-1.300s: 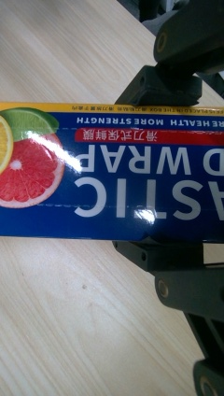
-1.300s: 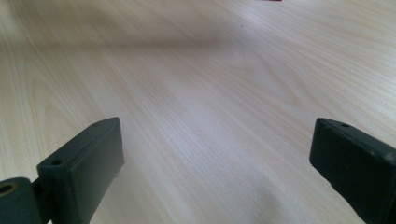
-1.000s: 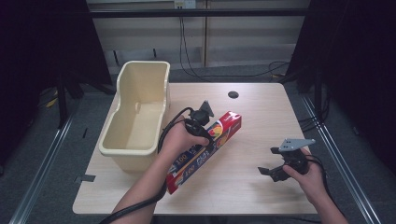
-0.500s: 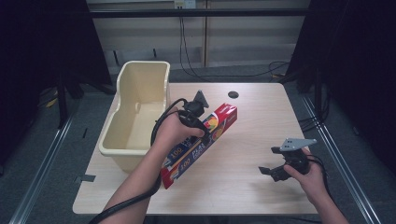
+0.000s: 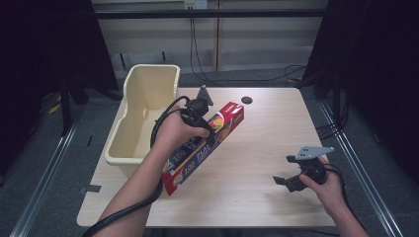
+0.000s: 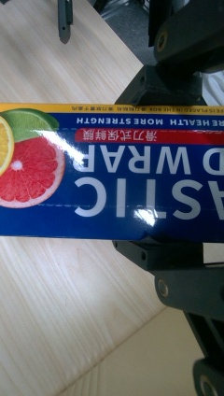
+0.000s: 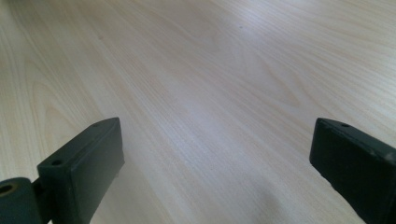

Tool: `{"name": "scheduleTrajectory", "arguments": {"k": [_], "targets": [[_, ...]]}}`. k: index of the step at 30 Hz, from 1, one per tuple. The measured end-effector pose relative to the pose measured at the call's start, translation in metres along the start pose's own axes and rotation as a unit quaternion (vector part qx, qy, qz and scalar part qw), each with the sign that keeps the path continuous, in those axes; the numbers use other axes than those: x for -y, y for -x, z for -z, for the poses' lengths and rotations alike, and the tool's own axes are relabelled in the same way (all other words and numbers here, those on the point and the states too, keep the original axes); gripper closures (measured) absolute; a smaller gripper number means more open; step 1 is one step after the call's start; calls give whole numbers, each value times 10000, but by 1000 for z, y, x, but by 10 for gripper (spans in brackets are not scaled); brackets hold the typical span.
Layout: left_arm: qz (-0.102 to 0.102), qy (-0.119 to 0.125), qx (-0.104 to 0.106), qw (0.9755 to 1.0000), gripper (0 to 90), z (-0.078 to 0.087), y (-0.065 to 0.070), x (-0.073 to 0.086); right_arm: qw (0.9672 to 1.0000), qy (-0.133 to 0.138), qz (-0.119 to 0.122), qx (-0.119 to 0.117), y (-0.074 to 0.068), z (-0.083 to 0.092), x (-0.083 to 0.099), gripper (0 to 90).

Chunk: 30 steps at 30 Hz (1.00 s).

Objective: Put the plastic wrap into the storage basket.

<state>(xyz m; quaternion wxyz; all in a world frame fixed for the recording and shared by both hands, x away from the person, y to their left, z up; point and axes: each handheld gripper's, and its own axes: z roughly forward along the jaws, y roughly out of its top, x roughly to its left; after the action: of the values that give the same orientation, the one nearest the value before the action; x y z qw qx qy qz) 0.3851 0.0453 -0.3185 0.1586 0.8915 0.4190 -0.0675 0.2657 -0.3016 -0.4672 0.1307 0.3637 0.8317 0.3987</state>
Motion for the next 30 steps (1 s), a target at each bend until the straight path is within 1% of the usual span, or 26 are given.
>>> {"name": "scheduleTrajectory", "arguments": {"k": [1,4,5,7,8,10,11,13,16,18,19,21,24,30], "targets": [[30,-18,-23,10000,404,5,-1,0,10000,-1,0,-17,0,0,0,31],[32,-13,-38,10000,403,10,-2,-1,10000,-2,-5,-18,0,0,0,31],[78,25,-63,9999,403,14,-2,-2,10000,-3,2,-14,0,0,0,31],[90,4,-89,9999,404,20,-3,-3,10000,-9,-7,-17,0,0,0,30],[90,4,-89,9999,403,20,-3,-3,10000,-13,-10,-13,0,0,0,30],[150,14,-66,9999,403,26,-4,-3,10000,-5,-1,-28,0,0,0,31],[135,39,-48,9999,404,28,-4,-4,10000,-3,-2,-28,0,0,0,30],[154,35,-76,9998,404,29,-4,-4,10000,-2,-7,-31,0,0,0,31],[153,-17,-74,9999,404,33,-6,-5,10000,-9,-12,-31,-1,-1,0,31],[141,-38,-52,9999,403,35,-6,-5,10000,-7,-5,-34,-1,-1,0,31],[144,-31,18,9999,403,37,-8,-5,10000,-6,-7,-58,-1,-1,0,30],[184,-31,17,9998,403,38,-9,-4,10000,-3,-17,-29,-1,-1,0,31],[231,-25,-70,9997,404,43,-11,-4,10000,3,-10,-30,0,-1,0,31],[303,53,-123,9995,404,52,-16,-1,10000,-8,-20,-26,0,0,0,31]]}}
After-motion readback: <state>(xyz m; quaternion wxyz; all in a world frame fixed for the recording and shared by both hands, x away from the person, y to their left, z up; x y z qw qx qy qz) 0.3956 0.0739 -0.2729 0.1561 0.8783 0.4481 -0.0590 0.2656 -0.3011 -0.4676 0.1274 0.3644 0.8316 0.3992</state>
